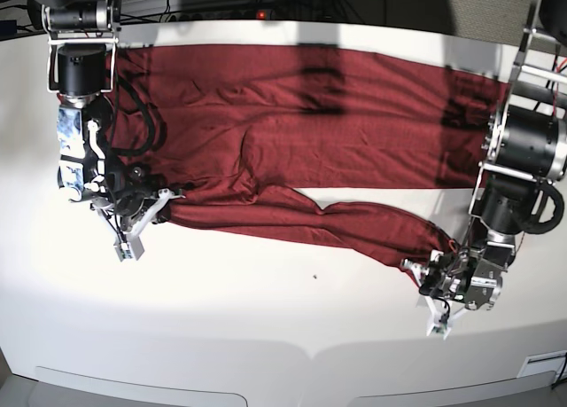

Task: Fold the T-shirt properly
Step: 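Grasp the shirt edge with the right gripper and the sleeve end with the left, then regrip the sleeve end with the left gripper near the shirt edge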

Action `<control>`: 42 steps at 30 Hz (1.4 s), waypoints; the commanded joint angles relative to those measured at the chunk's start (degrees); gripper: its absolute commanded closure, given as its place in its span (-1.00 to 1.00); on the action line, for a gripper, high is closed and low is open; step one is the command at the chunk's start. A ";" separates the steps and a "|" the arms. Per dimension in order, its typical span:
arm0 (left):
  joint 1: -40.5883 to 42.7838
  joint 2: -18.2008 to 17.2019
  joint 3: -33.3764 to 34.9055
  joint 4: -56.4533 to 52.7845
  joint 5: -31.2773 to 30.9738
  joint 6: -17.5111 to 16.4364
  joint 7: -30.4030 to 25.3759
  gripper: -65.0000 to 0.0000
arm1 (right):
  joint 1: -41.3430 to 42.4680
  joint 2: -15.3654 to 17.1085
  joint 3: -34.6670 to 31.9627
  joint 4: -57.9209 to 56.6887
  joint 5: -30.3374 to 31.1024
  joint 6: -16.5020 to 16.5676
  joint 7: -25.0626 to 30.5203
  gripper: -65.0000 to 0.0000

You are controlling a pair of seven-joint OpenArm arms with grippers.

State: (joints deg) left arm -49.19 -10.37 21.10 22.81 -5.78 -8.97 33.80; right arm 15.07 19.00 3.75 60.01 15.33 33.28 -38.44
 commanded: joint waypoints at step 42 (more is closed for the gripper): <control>11.10 -2.01 -0.04 23.58 1.64 2.38 4.87 0.52 | 0.02 -2.34 -0.02 0.00 0.09 -0.28 -2.58 1.00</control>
State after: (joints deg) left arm -36.03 -12.21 21.37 45.39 -4.29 -6.83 39.42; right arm 14.92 16.49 3.86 60.01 16.45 32.80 -38.24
